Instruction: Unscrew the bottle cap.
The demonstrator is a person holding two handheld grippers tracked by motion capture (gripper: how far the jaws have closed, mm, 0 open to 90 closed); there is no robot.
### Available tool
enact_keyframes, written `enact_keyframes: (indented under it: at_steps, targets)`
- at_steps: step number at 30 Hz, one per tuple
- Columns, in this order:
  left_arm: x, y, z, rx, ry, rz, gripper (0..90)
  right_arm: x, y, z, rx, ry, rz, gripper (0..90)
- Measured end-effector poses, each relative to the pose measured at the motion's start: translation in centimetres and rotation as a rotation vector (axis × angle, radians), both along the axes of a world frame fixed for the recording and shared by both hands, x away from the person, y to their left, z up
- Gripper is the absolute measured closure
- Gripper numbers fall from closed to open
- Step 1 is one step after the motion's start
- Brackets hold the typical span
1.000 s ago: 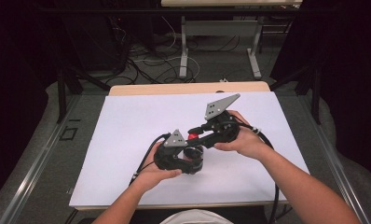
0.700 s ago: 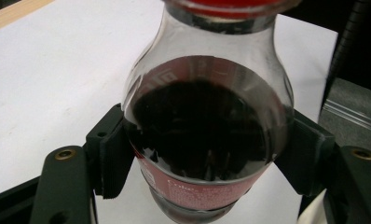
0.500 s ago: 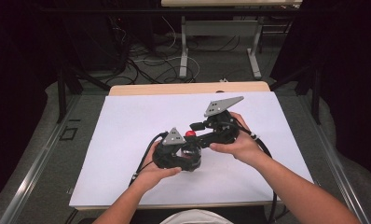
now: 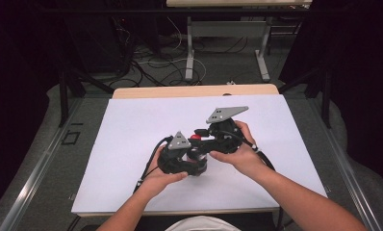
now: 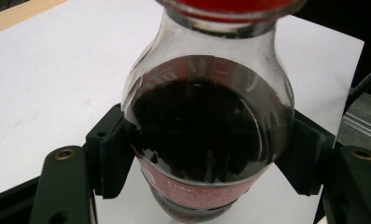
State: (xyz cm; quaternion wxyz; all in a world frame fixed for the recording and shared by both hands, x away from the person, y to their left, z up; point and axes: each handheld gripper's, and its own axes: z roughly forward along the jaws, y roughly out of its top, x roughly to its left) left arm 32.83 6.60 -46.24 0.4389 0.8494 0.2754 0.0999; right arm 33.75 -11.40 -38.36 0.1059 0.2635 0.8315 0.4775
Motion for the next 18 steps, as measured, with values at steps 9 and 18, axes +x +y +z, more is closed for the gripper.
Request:
enact_keyframes:
  at_steps: [9,18]
  targets:
    - [-0.2,-0.1,-0.1,0.003,-0.002,-0.04,29.8,2.0,-1.0,0.5,-0.063,0.009,0.261,61.0]
    - [-0.4,-0.1,0.0,0.001,0.009,-0.089,29.8,3.6,-1.8,0.3,-0.026,0.023,0.457,60.7]
